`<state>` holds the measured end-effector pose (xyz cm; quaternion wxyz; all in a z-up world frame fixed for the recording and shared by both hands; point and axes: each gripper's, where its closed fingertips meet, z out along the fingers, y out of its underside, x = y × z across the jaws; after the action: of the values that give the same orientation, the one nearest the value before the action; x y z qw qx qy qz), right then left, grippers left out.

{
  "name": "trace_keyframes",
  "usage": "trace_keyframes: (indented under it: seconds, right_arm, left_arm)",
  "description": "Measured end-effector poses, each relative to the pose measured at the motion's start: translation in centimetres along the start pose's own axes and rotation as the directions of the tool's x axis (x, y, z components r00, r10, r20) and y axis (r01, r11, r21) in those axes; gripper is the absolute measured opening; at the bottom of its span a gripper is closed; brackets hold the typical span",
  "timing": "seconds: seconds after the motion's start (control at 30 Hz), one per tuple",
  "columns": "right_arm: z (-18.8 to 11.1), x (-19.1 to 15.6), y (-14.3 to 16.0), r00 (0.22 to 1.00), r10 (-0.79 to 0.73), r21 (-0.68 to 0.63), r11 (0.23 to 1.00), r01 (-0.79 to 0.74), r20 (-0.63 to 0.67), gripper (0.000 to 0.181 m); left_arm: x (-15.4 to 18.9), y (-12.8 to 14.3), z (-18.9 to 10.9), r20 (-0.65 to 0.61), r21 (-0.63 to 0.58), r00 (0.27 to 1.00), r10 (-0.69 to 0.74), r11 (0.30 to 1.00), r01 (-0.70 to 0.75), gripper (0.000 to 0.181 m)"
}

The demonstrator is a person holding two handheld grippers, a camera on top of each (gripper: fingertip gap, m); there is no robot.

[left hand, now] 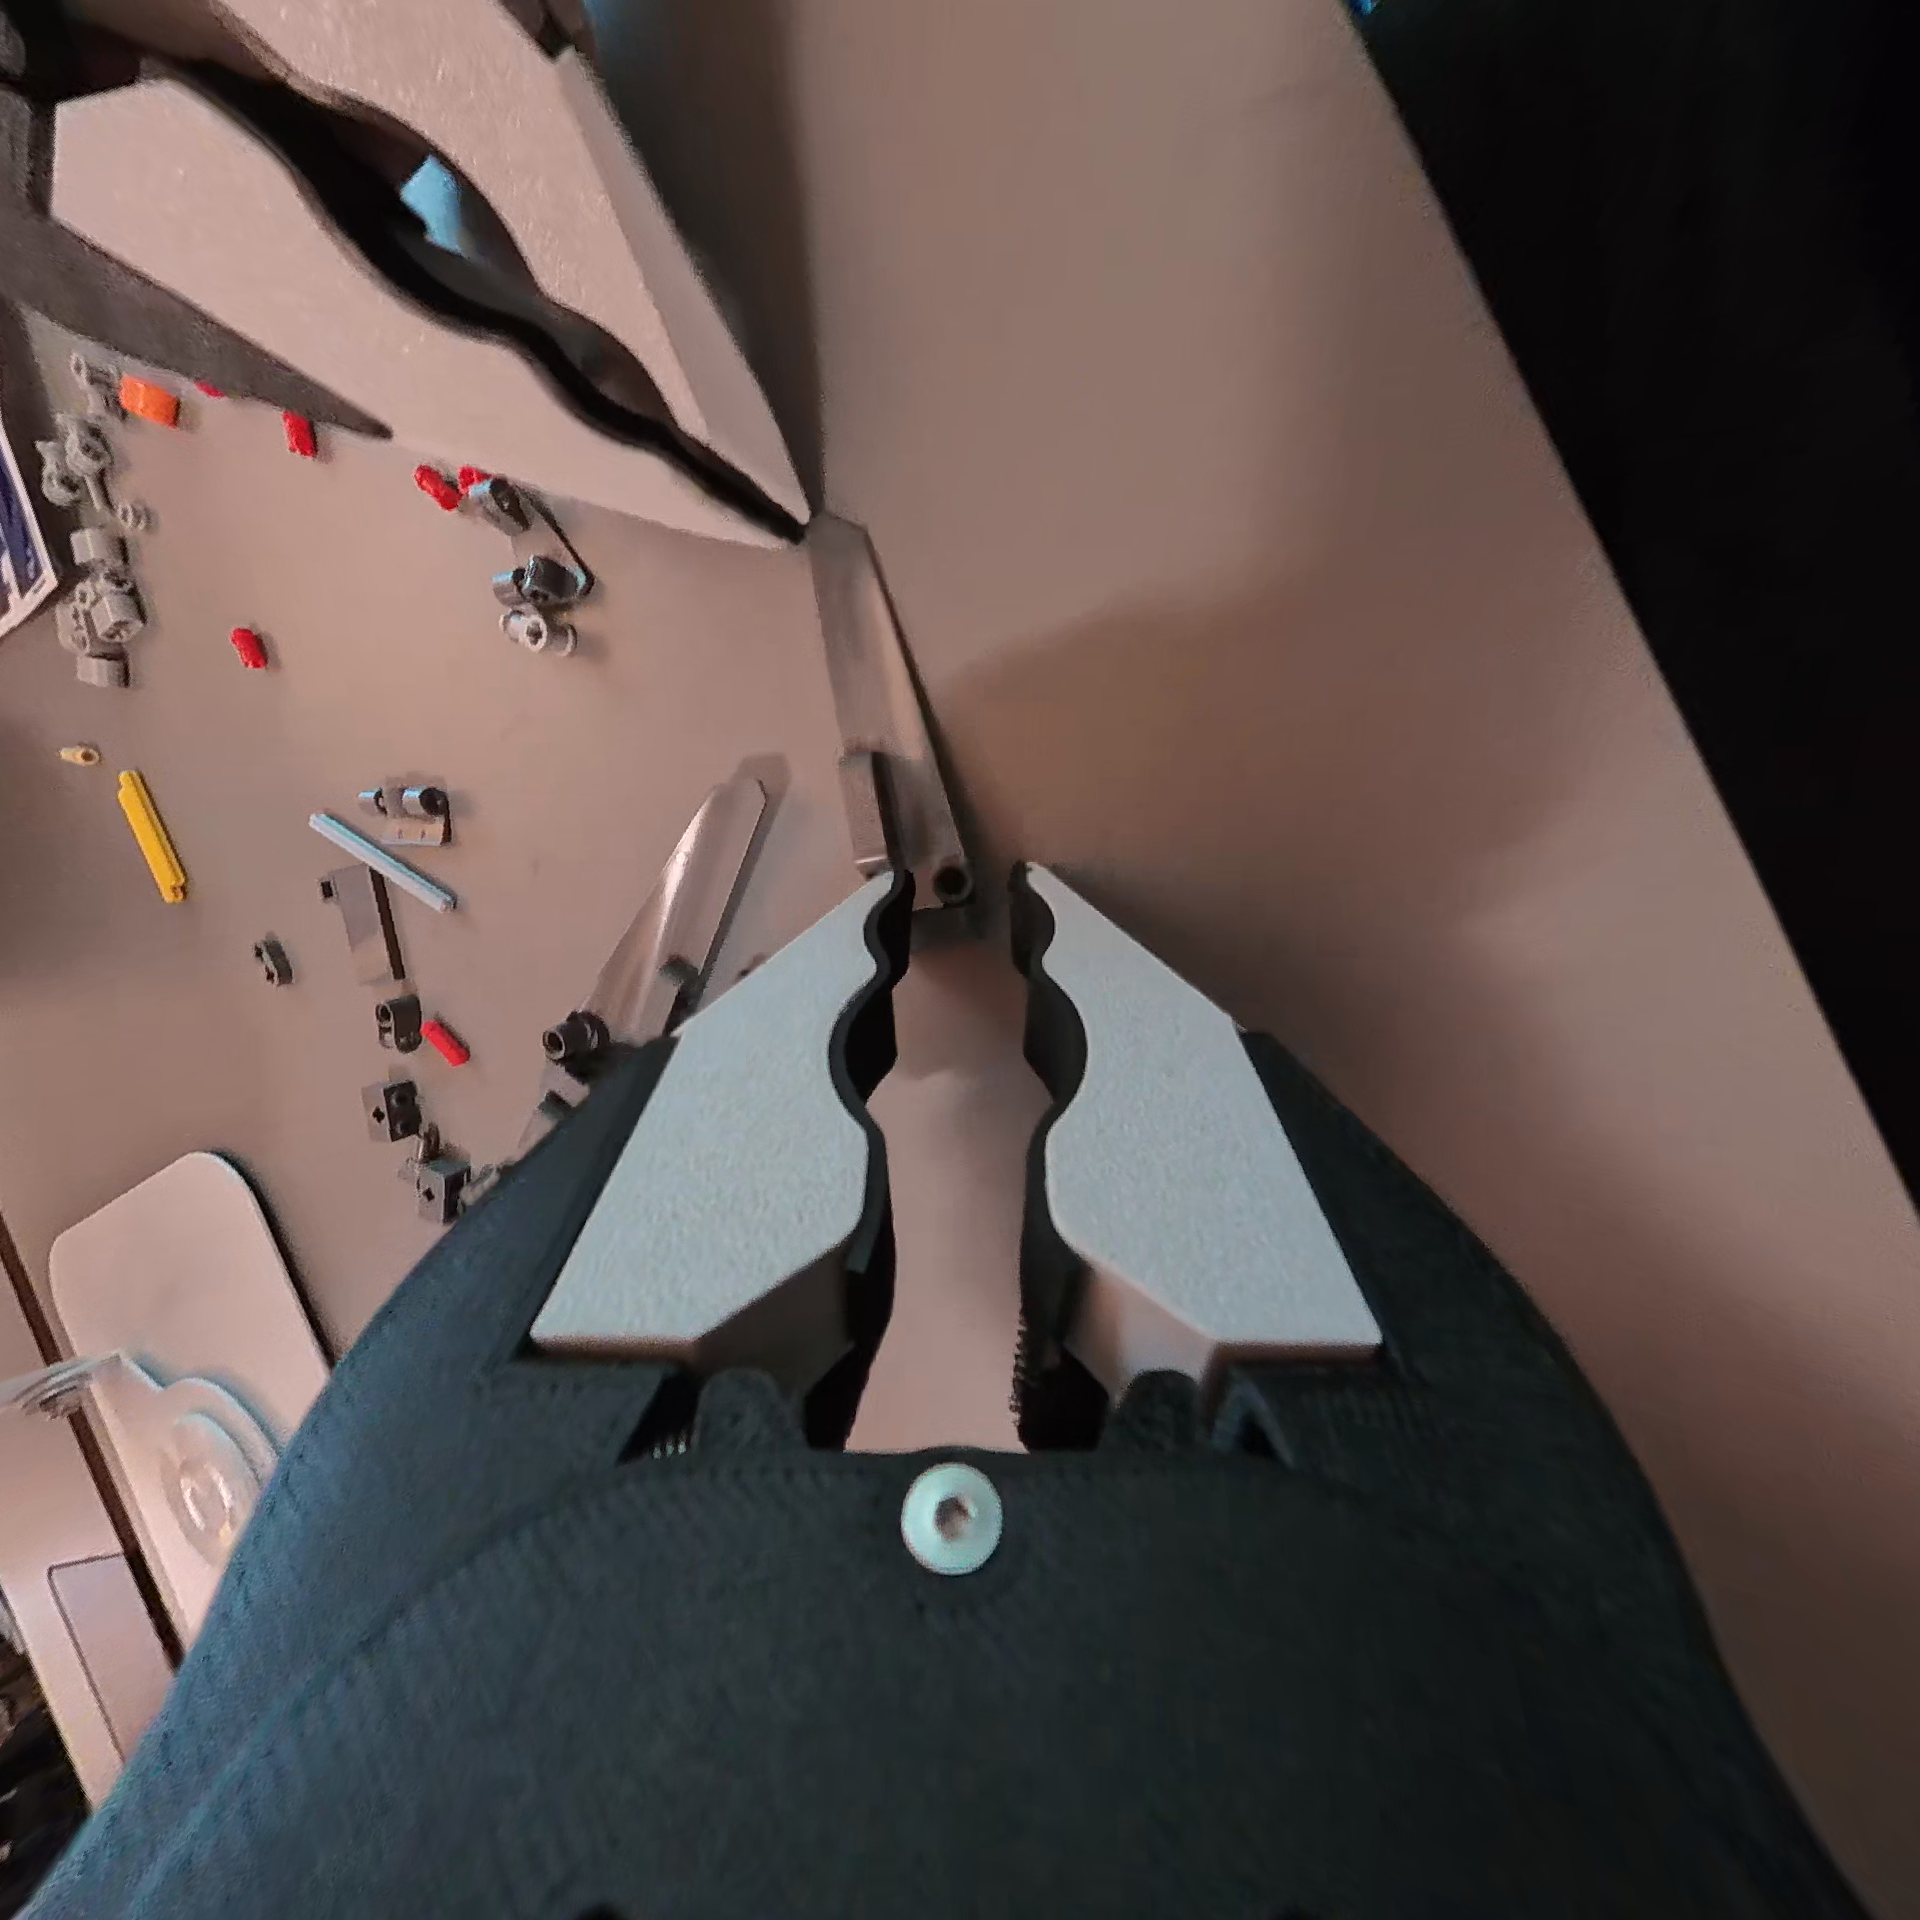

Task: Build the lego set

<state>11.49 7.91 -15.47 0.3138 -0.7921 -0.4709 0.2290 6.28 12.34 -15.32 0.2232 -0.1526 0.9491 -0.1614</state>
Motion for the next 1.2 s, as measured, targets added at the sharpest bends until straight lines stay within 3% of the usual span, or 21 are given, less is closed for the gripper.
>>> trace_keyframes:
  seconds: [0.03, 0.4, 0.57, 1.2]
  right_arm:
    - [0.1, 0.0, 0.0, 1.0, -0.005, -0.004, 1.0, 0.005, -0.001, 0.0]
    - [0.3, 0.1, -0.6, 0.999, -0.04, 0.005, 0.999, 0.04, -0.034, 0.0]
    - [0.3, 1.0, -0.9, 0.996, -0.021, 0.022, 1.0, 0.023, -0.085, 0.011]
    - [0.6, 1.0, -0.7, 0.993, -0.054, -0.004, 0.999, 0.054, -0.104, 0.009]
  left_arm:
    - [-0.1, 0.2, 0.0, 0.007, -0.01, 1.0, -0.002, 1.0, 0.002, 0.015]
    - [-0.6, 1.0, -0.4, 0.021, -0.034, 1.0, -0.016, 0.999, 0.017, 0.017]
    - [-0.7, 1.0, -0.5, 0.024, -0.032, 1.0, -0.016, 0.999, 0.017, 0.017]
    - [-1.4, 2.2, -0.4, 0.054, -0.079, 0.998, -0.024, 0.996, 0.028, 0.015]
